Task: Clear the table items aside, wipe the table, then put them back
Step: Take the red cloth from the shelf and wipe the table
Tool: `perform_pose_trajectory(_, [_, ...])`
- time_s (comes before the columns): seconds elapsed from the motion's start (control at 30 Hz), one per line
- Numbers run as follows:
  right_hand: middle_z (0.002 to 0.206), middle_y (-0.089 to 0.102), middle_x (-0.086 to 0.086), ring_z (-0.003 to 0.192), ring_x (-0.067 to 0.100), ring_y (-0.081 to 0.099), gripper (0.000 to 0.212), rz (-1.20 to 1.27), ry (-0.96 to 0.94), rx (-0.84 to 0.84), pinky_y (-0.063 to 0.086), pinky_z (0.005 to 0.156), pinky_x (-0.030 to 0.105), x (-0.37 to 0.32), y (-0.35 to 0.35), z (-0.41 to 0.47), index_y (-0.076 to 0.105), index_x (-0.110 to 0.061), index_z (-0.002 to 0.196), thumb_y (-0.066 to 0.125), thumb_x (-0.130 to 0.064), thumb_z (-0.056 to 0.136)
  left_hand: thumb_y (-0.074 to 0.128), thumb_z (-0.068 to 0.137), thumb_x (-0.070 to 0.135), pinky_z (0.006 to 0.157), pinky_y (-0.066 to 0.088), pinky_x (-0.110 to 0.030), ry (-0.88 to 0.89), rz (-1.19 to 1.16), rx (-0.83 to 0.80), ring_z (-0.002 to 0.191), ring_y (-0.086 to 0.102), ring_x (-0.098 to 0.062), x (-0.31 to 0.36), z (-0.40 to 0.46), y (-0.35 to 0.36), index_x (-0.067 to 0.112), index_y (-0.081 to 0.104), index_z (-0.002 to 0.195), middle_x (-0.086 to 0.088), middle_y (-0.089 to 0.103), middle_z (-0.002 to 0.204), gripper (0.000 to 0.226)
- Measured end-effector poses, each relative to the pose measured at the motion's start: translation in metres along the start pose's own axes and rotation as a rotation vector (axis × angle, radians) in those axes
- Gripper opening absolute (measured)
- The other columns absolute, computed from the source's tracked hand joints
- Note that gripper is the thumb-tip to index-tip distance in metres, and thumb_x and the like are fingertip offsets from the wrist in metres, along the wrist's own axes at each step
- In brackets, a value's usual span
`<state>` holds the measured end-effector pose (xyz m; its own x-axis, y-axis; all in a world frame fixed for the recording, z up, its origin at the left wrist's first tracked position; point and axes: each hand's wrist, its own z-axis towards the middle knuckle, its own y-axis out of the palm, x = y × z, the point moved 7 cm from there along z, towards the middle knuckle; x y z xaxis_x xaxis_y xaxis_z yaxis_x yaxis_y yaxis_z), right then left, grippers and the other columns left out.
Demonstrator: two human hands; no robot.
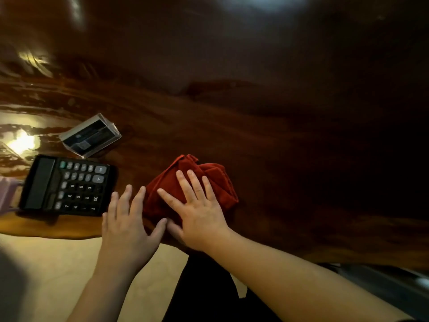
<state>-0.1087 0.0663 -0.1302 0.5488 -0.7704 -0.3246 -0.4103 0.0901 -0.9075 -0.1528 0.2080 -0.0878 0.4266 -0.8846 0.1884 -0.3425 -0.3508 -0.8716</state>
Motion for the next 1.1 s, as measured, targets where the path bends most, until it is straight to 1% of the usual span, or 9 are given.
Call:
perform_pose_trajectory(0.07, [0.168, -0.017, 0.008, 0.150, 0.032, -0.026, 0.073, 0.011, -0.013, -0.034, -0.020, 0.117, 0.053, 0.013, -0.002, -0.011, 0.000, -0.045, 0.158, 0.033, -0.067, 0.096, 0.068, 0.081, 0.059, 0.118, 0.018, -0.058, 0.047, 0.013, -0.016, 0.152, 0.007, -0.031, 0.020, 0.002, 0.004, 0.026, 0.025, 0.155, -0.008, 0.020, 0.165, 0.092])
perform_pose_trajectory(0.17, [0.169, -0.013, 0.008, 0.151, 0.031, -0.024, 0.072, 0.015, -0.072, -0.070, -0.016, 0.119, 0.053, 0.015, -0.001, -0.019, 0.001, -0.046, 0.158, 0.034, -0.065, 0.097, 0.066, 0.081, 0.061, 0.118, 0.017, -0.058, 0.071, 0.019, -0.029, 0.153, 0.006, -0.030, 0.031, 0.005, 0.004, 0.027, 0.025, 0.155, -0.006, 0.019, 0.166, 0.091])
perform_pose_trajectory(0.23, [0.169, -0.013, 0.007, 0.151, 0.030, -0.024, 0.071, 0.021, -0.073, -0.078, -0.014, 0.120, 0.052, 0.026, 0.001, -0.035, 0.002, -0.047, 0.158, 0.033, -0.065, 0.096, 0.064, 0.082, 0.063, 0.118, 0.016, -0.057, 0.098, 0.025, -0.034, 0.153, 0.005, -0.029, 0.047, 0.004, 0.007, 0.027, 0.025, 0.155, -0.006, 0.018, 0.166, 0.090])
perform_pose_trajectory(0.47, [0.170, -0.008, 0.003, 0.153, 0.028, -0.021, 0.071, 0.052, 0.036, 0.001, -0.011, 0.120, 0.051, 0.095, 0.006, -0.116, 0.002, -0.052, 0.157, 0.035, -0.065, 0.095, 0.059, 0.083, 0.067, 0.119, 0.013, -0.056, 0.192, 0.050, -0.063, 0.153, 0.002, -0.028, 0.116, -0.016, 0.029, 0.029, 0.022, 0.156, -0.004, 0.014, 0.167, 0.090])
perform_pose_trajectory(0.67, [0.170, -0.005, 0.004, 0.153, 0.024, -0.018, 0.072, 0.070, 0.234, 0.068, -0.001, 0.122, 0.053, 0.172, 0.003, -0.193, 0.006, -0.055, 0.156, 0.039, -0.066, 0.093, 0.057, 0.081, 0.072, 0.118, 0.016, -0.057, 0.263, 0.096, -0.078, 0.153, 0.001, -0.027, 0.163, -0.042, 0.065, 0.031, 0.019, 0.157, -0.003, 0.013, 0.167, 0.094])
perform_pose_trajectory(0.73, [0.170, -0.007, 0.003, 0.154, 0.024, -0.017, 0.072, 0.066, 0.308, 0.078, -0.004, 0.122, 0.051, 0.199, 0.003, -0.220, 0.004, -0.056, 0.155, 0.038, -0.068, 0.093, 0.055, 0.078, 0.077, 0.118, 0.016, -0.057, 0.280, 0.125, -0.092, 0.153, -0.001, -0.027, 0.180, -0.050, 0.080, 0.033, 0.014, 0.157, -0.002, 0.010, 0.167, 0.098])
perform_pose_trajectory(0.93, [0.170, -0.008, 0.001, 0.152, 0.020, -0.023, 0.071, 0.049, 0.536, 0.084, -0.022, 0.118, 0.040, 0.270, 0.001, -0.287, -0.002, -0.060, 0.153, 0.032, -0.075, 0.092, 0.046, 0.070, 0.088, 0.117, 0.016, -0.060, 0.280, 0.185, -0.070, 0.153, -0.002, -0.030, 0.219, -0.055, 0.105, 0.035, 0.007, 0.157, -0.003, 0.007, 0.168, 0.109])
perform_pose_trajectory(1.0, [0.170, -0.007, 0.002, 0.152, 0.021, -0.024, 0.072, 0.063, 0.614, 0.114, -0.023, 0.117, 0.039, 0.286, -0.002, -0.302, -0.002, -0.060, 0.152, 0.031, -0.076, 0.091, 0.043, 0.069, 0.091, 0.116, 0.017, -0.061, 0.277, 0.205, -0.049, 0.153, -0.002, -0.032, 0.227, -0.050, 0.107, 0.035, 0.006, 0.157, -0.004, 0.007, 0.168, 0.111])
perform_pose_trajectory(1.1, [0.169, -0.012, 0.000, 0.151, 0.022, -0.025, 0.074, 0.095, 0.719, 0.137, -0.018, 0.119, 0.043, 0.298, -0.006, -0.310, -0.006, -0.060, 0.152, 0.028, -0.079, 0.089, 0.040, 0.066, 0.094, 0.116, 0.017, -0.062, 0.281, 0.215, -0.016, 0.153, -0.002, -0.033, 0.231, -0.042, 0.108, 0.034, 0.005, 0.157, -0.005, 0.007, 0.168, 0.115])
